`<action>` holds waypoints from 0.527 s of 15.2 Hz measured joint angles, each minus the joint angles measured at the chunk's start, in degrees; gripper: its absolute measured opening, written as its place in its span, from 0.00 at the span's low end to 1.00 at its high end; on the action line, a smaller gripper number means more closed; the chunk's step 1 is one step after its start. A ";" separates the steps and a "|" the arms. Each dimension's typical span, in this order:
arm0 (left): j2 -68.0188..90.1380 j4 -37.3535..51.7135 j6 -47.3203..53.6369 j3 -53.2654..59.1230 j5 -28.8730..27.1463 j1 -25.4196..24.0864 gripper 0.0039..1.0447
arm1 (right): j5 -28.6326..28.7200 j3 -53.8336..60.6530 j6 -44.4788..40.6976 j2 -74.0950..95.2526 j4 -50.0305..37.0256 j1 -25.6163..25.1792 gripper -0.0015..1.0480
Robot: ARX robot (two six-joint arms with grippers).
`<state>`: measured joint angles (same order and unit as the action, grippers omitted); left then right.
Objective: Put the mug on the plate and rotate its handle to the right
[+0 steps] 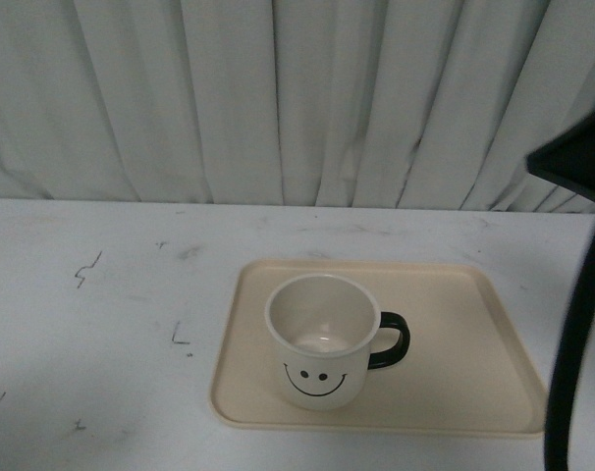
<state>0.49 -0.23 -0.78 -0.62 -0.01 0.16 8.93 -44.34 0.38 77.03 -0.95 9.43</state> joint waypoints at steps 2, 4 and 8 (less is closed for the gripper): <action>0.00 0.00 0.00 0.00 0.00 0.00 0.94 | 1.60 -14.58 -0.92 16.15 8.79 4.13 0.94; 0.00 0.00 0.00 0.00 0.00 0.00 0.94 | -2.05 -23.37 -2.78 29.11 11.80 9.81 0.94; 0.00 0.00 0.00 0.00 0.00 0.00 0.94 | -3.19 -25.09 -2.97 33.44 11.15 11.56 0.94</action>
<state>0.49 -0.23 -0.78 -0.62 -0.01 0.16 5.74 -69.43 -2.59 110.48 10.20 20.99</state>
